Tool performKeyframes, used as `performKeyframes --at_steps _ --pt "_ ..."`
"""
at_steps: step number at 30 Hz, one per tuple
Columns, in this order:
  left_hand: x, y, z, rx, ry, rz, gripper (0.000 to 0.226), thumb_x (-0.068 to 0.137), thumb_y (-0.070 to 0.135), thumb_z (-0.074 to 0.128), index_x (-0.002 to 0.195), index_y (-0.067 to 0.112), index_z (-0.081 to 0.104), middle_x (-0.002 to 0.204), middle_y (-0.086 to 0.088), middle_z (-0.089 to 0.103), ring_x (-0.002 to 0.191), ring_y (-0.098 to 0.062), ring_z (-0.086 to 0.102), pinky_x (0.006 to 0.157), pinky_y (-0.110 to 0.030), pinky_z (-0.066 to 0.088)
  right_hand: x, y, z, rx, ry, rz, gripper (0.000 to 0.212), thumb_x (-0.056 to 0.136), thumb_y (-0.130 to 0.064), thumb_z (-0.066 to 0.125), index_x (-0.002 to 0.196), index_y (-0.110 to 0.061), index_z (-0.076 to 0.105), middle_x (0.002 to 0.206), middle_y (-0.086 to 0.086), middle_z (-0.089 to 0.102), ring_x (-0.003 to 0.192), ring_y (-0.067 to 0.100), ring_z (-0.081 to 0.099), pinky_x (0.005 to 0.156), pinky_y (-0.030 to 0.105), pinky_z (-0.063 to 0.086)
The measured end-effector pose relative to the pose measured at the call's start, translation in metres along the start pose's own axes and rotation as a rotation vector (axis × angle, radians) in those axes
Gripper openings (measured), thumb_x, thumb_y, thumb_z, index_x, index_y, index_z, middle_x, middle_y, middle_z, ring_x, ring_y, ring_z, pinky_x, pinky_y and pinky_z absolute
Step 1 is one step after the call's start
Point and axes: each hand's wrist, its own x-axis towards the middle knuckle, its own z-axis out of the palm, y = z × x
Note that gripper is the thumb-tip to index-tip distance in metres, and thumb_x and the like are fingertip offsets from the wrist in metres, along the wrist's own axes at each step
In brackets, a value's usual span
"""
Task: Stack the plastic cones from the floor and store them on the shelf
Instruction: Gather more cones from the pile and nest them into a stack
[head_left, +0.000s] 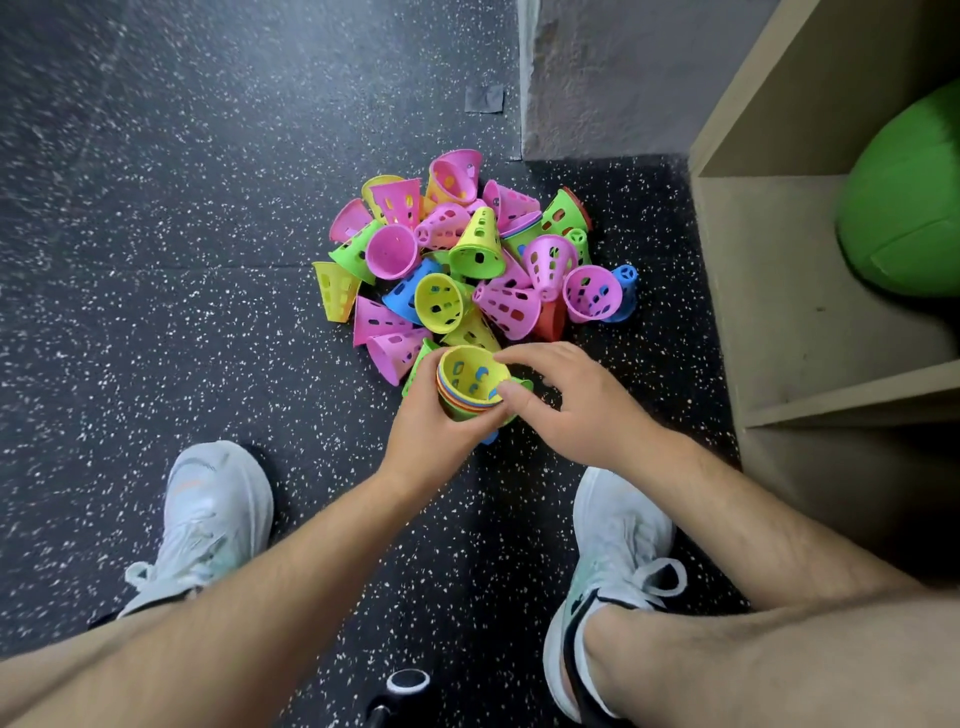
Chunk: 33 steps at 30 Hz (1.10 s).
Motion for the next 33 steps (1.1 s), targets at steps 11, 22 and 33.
performKeyframes --at_steps 11,22,33 --pt "-0.037 -0.040 -0.034 0.113 0.055 -0.087 0.068 0.070 0.033 0.095 0.124 0.026 0.054 0.113 0.014 0.068 0.105 -0.001 0.066 0.096 -0.029 0.052 -0.005 0.015 0.045 -0.192 -0.178 -0.113 0.018 0.088 -0.025 0.064 0.101 -0.028 0.076 0.137 -0.004 0.059 0.126 0.023 0.045 0.108 0.045 0.040" --pt "-0.044 -0.059 -0.049 0.144 0.047 -0.160 0.064 0.070 0.039 0.094 0.119 0.038 0.052 0.110 0.020 0.067 0.102 0.006 0.064 0.091 -0.016 0.046 0.015 0.007 0.065 -0.571 -0.245 -0.229 0.054 0.089 -0.016 0.064 0.141 -0.025 0.053 0.151 -0.005 0.047 0.129 0.028 0.043 0.102 0.046 0.040" --pt "-0.037 -0.061 -0.051 0.131 0.043 -0.211 0.063 0.066 0.045 0.094 0.113 0.044 0.052 0.107 0.021 0.069 0.100 0.005 0.065 0.092 -0.022 0.049 0.027 0.017 0.069 -0.536 0.051 -0.143 0.016 0.096 -0.025 0.055 0.105 -0.022 0.068 0.110 0.005 0.066 0.098 0.033 0.062 0.092 0.043 0.034"
